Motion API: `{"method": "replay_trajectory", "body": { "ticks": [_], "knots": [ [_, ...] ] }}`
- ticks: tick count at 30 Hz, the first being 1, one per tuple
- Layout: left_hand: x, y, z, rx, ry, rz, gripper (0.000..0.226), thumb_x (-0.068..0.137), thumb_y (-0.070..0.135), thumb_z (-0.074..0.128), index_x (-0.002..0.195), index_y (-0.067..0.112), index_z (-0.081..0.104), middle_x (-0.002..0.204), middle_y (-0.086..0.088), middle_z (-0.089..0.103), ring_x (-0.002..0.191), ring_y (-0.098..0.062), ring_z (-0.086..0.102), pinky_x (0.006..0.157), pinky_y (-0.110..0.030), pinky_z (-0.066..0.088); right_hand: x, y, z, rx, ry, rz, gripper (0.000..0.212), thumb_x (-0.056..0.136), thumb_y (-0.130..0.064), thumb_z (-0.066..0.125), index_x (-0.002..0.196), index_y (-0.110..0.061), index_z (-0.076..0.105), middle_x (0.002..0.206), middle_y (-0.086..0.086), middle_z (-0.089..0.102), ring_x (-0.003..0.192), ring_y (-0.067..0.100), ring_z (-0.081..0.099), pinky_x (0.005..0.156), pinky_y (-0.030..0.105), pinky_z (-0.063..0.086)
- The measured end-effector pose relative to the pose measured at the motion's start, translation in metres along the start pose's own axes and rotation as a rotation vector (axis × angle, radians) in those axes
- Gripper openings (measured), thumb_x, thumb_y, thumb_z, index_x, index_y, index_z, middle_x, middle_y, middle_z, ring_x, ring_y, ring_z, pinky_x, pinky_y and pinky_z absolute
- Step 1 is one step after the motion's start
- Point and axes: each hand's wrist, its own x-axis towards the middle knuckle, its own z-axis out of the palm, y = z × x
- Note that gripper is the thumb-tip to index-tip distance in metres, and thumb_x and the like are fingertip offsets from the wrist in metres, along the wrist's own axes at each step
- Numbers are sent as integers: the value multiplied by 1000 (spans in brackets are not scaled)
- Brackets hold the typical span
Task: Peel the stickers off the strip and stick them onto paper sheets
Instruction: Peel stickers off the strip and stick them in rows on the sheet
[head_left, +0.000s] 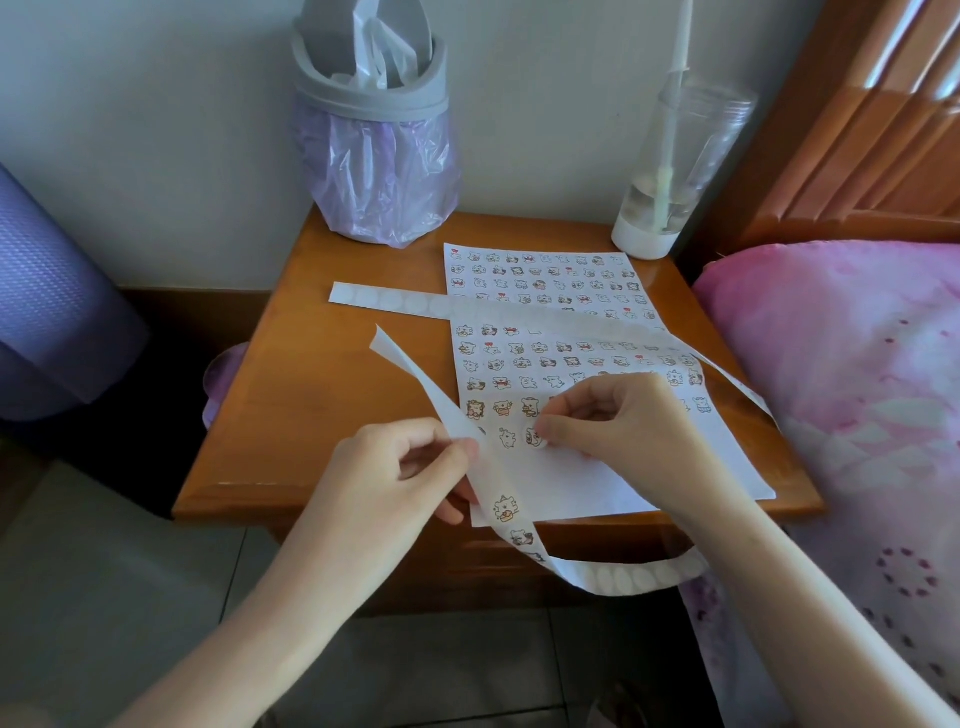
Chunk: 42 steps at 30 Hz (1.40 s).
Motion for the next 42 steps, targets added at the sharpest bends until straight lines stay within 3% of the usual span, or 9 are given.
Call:
{"method": "replay_trajectory", "body": {
  "ticks": [8,15,20,24,29,37,42],
  "knots": [
    [0,0,0,-8,-3,5,10,87,32,56,85,33,65,76,20,71,61,-4,68,57,-4,48,-1,1,1,-16,16,-27,9,74,-17,77,68,-21,72,70,0,73,70,21,67,67,34,54],
    [1,0,0,15,1,4,10,87,32,55,87,31,65,81,20,69,62,-2,67,55,-2,46,-1,4,4,-45,36,-62,9,75,-15,76,69,-21,71,68,-1,71,56,1,59,58,18,47],
    [1,0,0,21,5,5,9,87,33,55,87,32,64,83,21,68,63,-1,67,55,-2,46,0,6,5,-50,47,-78,9,74,-16,76,70,-21,71,70,-1,71,65,12,64,65,28,53],
    [1,0,0,20,3,8,13,87,32,56,94,28,66,86,18,69,65,-3,68,57,-3,47,-1,6,6,-63,44,-98,8,74,-16,76,71,-21,71,70,-2,70,61,8,59,64,29,52],
    [1,0,0,19,-6,8,9,86,32,56,89,31,65,82,21,69,63,-2,68,56,-3,47,-1,8,7,-118,50,-115,7,75,-22,76,72,-23,69,67,-3,64,54,-1,47,54,19,39],
    [-1,1,0,30,-4,2,8,87,32,55,88,34,63,85,23,67,63,0,67,56,-3,47,1,10,4,-137,39,-101,17,76,-26,76,85,-25,62,66,-6,58,55,2,45,58,23,39],
    [0,2,0,41,-1,-10,12,88,32,55,93,30,65,87,21,68,63,-1,67,55,-2,46,4,12,3,-144,74,-113,10,82,-24,70,84,-26,60,70,-4,55,49,2,42,57,26,36]
  ]
}}
